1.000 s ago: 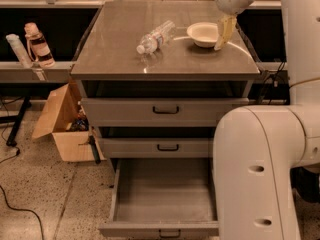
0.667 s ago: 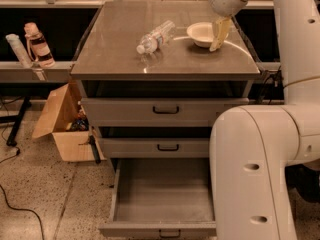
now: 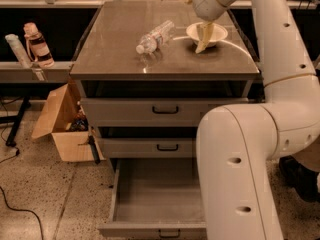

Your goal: Place water bottle into bottom drawer

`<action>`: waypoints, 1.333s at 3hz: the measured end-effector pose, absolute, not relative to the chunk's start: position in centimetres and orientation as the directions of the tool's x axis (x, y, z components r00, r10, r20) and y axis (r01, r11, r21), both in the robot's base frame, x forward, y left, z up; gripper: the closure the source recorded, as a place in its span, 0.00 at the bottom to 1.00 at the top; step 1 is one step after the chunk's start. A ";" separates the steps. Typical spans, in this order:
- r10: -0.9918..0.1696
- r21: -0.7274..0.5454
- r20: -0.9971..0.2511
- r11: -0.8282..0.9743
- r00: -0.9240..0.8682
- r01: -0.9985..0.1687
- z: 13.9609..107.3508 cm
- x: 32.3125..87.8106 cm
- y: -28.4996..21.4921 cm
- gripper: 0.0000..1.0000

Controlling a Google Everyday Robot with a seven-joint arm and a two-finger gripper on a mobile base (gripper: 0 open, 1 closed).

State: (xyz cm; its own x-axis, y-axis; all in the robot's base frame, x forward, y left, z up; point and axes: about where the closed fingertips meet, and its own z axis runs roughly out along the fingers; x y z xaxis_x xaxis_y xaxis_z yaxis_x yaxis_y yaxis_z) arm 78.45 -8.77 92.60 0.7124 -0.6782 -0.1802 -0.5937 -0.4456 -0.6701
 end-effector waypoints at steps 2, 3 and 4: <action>-0.613 -0.688 -0.146 -0.501 0.776 -0.525 91.6 79.5 -4.8 0.00; -0.586 -0.686 -0.136 -0.526 0.799 -0.502 91.0 79.8 -3.2 0.00; -0.605 -0.656 -0.115 -0.549 0.788 -0.518 90.2 80.3 -2.5 0.00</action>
Offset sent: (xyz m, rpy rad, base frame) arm 0.0934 0.0280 0.0382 -0.0209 -0.0466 0.1474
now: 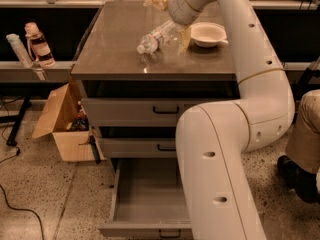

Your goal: Place water bottle into bottom drawer

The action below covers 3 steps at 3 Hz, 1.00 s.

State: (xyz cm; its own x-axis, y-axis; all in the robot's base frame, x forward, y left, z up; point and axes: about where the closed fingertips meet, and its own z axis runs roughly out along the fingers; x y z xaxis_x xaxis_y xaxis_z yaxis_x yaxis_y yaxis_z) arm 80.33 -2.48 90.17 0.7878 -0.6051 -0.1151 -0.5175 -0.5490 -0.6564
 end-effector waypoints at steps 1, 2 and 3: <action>-0.688 -0.653 -0.078 -0.511 0.721 -0.559 90.3 82.1 -3.9 0.00; -0.726 -0.657 -0.062 -0.487 0.685 -0.575 90.5 83.0 -4.7 0.00; -0.722 -0.657 -0.069 -0.486 0.689 -0.576 90.2 83.0 -4.6 0.00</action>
Offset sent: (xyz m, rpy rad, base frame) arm 0.1142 -0.0600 0.0614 -0.0528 -0.0536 -0.2228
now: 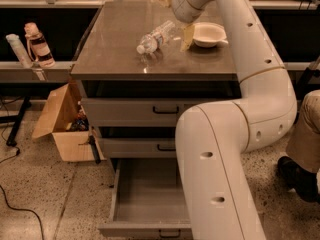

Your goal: Place water bottle into bottom drawer

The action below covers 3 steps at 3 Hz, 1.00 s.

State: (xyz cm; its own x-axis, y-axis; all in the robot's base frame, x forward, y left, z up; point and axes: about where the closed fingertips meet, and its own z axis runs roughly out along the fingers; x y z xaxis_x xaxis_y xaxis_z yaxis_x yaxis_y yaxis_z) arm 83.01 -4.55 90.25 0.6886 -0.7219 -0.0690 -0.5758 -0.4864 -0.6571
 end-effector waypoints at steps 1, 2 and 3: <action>-0.704 -0.663 -0.087 -0.487 0.705 -0.568 89.6 83.0 -3.9 0.00; -0.683 -0.666 -0.096 -0.496 0.724 -0.556 89.0 83.0 -3.0 0.00; -0.668 -0.668 -0.110 -0.499 0.736 -0.552 88.5 82.9 -2.4 0.00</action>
Offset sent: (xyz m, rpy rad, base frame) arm 0.0170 0.0149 0.0005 0.0386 0.0060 0.0836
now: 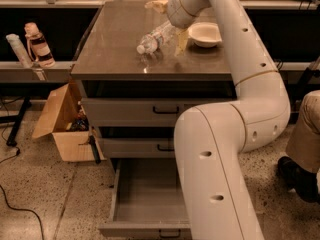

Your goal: Place water bottle into bottom drawer

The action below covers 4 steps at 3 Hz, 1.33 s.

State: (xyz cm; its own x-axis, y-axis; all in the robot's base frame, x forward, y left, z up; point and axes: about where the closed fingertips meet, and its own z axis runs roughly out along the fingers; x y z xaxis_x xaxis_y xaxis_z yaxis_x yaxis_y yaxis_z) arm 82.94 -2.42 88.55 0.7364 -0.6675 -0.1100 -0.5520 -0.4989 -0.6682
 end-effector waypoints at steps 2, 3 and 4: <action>-0.649 -0.675 -0.115 -0.504 0.752 -0.539 88.0 83.2 -1.5 0.00; -0.638 -0.662 -0.116 -0.522 0.761 -0.538 87.6 82.9 -0.6 0.00; -0.634 -0.570 -0.170 -0.561 0.754 -0.600 85.4 81.0 0.2 0.00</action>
Offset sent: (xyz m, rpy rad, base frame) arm 0.0383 0.0030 0.0168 0.0162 -0.0130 0.0409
